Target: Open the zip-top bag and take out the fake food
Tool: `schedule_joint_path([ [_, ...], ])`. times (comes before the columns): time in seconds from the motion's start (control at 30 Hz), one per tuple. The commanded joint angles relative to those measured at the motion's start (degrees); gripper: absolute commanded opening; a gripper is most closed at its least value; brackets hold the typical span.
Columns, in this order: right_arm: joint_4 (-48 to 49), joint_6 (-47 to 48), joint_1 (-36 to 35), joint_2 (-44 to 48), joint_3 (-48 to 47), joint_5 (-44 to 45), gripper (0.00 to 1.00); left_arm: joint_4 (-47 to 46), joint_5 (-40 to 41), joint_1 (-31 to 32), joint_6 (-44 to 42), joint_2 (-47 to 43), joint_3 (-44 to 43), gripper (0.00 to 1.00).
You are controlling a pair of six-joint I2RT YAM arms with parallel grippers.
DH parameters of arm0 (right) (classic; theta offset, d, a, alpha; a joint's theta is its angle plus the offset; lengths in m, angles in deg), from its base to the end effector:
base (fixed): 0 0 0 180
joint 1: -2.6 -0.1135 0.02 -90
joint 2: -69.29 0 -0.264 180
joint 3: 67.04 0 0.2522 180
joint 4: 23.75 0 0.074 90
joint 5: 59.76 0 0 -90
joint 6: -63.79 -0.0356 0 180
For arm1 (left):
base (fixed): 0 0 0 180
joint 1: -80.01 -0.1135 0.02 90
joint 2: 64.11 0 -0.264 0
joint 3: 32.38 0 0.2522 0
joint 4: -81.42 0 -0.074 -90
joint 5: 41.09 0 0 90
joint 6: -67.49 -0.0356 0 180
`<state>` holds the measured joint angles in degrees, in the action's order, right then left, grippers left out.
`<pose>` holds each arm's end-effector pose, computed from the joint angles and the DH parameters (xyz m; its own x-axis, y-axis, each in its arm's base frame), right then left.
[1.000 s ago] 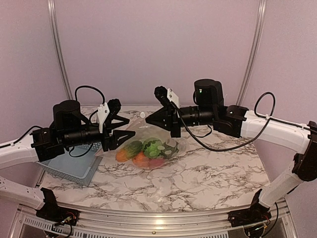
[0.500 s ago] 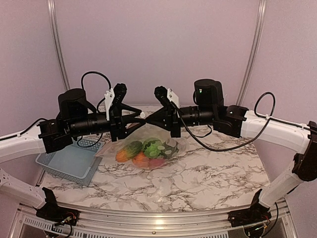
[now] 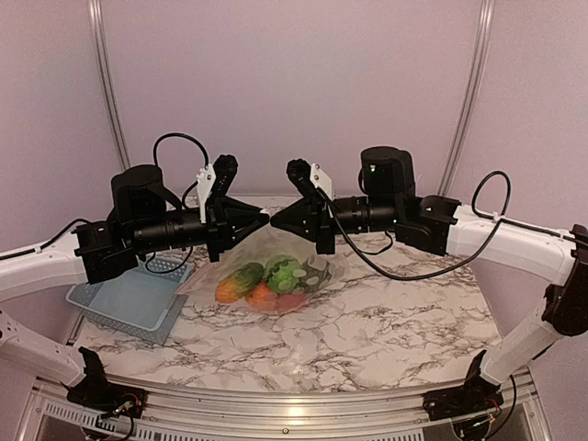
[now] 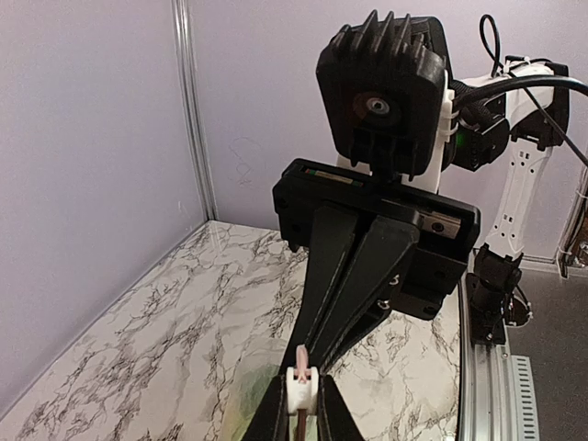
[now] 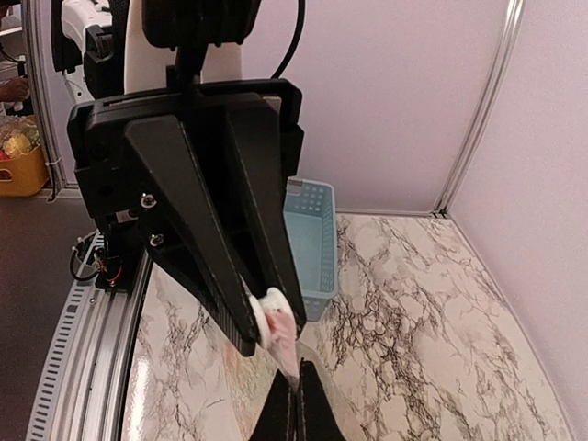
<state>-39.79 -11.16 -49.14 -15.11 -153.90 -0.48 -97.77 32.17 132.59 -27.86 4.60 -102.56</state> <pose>0.2011 0.2844 0.3625 0.1147 -0.2150 -0.9698 -0.9866 0.0897 -0.1366 0.1646 -0.2321 0.3672 0.0942 0.0238 -0.9953 0.9308 0.3525 0.0965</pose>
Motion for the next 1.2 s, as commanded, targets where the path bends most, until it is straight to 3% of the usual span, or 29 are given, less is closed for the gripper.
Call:
schedule_joint_path([
  [0.0, 1.83, -0.64, 0.25, 2.35, 1.18, 1.48, 0.0, 0.23, 2.53, 0.15, -0.64, -2.22, 1.13, 0.09],
  [0.63, 13.08, -8.08, 7.14, 11.01, 10.77, 4.41, 0.0, 2.17, 13.53, -0.32, -0.47, -8.24, 9.98, 0.08],
  [1.17, 14.92, -11.96, 15.07, 20.13, 19.73, 8.94, 0.0, 4.81, 20.11, -4.4, 1.31, -11.61, 13.94, 0.08],
])
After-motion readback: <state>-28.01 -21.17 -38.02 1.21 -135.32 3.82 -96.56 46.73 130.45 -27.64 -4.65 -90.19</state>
